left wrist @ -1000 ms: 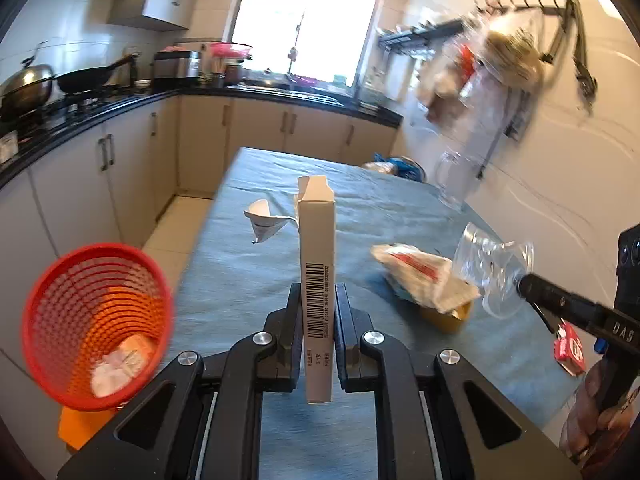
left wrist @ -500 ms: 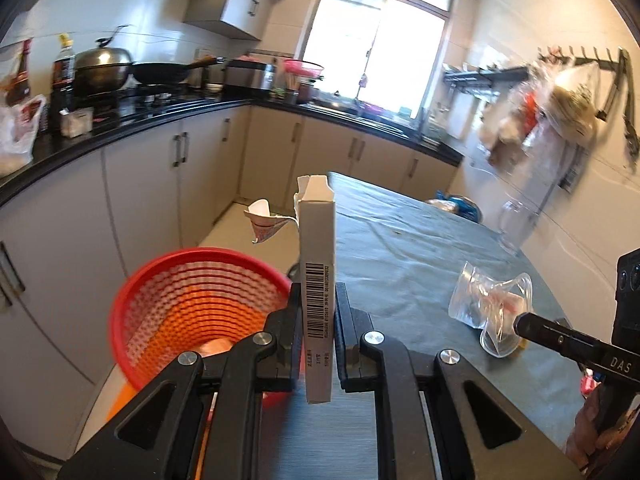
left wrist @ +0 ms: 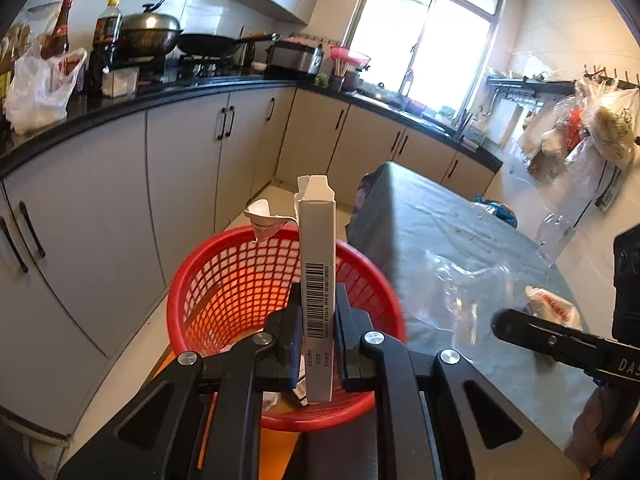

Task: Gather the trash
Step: 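Carry the white box and clear lid over the red basket and open both tools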

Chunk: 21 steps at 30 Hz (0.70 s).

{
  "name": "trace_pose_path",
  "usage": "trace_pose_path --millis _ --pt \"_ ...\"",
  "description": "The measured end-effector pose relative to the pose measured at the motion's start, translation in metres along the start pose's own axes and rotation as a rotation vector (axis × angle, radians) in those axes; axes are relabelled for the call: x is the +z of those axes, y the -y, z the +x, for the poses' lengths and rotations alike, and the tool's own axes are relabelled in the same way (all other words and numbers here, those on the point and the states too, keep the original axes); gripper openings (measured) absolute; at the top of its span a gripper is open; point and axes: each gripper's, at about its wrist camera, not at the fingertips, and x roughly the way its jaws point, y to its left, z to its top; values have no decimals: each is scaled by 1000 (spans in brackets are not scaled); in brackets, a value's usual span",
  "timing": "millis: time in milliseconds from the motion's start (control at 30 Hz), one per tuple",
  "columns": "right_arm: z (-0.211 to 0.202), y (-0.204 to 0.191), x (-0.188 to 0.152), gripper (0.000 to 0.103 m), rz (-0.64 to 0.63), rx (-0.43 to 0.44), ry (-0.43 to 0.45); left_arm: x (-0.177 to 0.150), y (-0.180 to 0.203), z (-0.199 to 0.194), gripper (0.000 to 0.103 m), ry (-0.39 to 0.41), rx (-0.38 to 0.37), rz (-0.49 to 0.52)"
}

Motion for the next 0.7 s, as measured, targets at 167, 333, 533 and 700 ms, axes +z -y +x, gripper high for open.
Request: trace_pose_path --millis 167,333,533,700 --pt "30 1 1 6 2 -5 -45 -2 -11 9 13 -17 17 -12" --pt "52 5 1 6 9 -3 -80 -7 -17 19 13 -40 28 -19" --pt "60 2 2 9 -8 -20 -89 -10 -18 21 13 -38 48 -11" --pt "55 2 2 9 -8 -12 -94 -10 -17 17 17 -36 41 -24"
